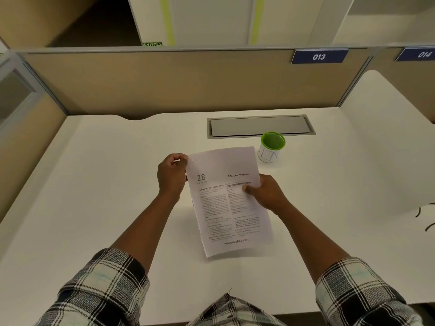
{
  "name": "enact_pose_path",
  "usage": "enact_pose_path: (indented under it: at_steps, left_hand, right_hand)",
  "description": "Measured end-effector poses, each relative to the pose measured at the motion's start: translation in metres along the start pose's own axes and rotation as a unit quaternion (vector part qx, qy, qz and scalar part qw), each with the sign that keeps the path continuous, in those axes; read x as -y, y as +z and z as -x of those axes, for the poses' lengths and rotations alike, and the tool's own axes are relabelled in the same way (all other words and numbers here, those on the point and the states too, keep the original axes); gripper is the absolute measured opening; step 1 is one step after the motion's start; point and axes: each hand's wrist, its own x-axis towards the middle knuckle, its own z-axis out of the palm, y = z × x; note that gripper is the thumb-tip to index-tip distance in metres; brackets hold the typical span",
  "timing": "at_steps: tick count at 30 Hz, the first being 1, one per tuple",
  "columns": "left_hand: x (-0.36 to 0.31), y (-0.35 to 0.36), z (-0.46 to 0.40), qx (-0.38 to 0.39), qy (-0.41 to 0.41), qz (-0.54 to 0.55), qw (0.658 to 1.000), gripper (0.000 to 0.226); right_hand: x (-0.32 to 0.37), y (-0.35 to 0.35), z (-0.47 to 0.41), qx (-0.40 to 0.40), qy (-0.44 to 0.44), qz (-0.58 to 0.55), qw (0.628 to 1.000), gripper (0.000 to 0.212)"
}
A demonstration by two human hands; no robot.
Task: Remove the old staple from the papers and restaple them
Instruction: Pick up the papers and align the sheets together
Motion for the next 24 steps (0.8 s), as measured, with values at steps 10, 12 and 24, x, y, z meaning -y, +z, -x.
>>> enact_pose_path:
  at_steps: [10,12,24]
  left_hand:
    - [0.028,-0.007,0.018,0.245,-0.062,-0.028,0.967,0.016]
    - [0.032,-0.005,0.02,0.232,-0.049,-0.049,0.97,0.012]
    - [0.046,-0.001,0.003,0.136,-0.024,-0.205,0.969,0.012]
  right_hand:
    - [-0.002,0.007,-0.001,-0.013,0.053,-0.193,0.98,0.028]
    - [-0.004,0.013,0.0,-0.005,0.064,-0.218,0.974,0.031]
    - [-0.033,0.025,0.0,0.024,0.158,-0.294,0.942,0.015]
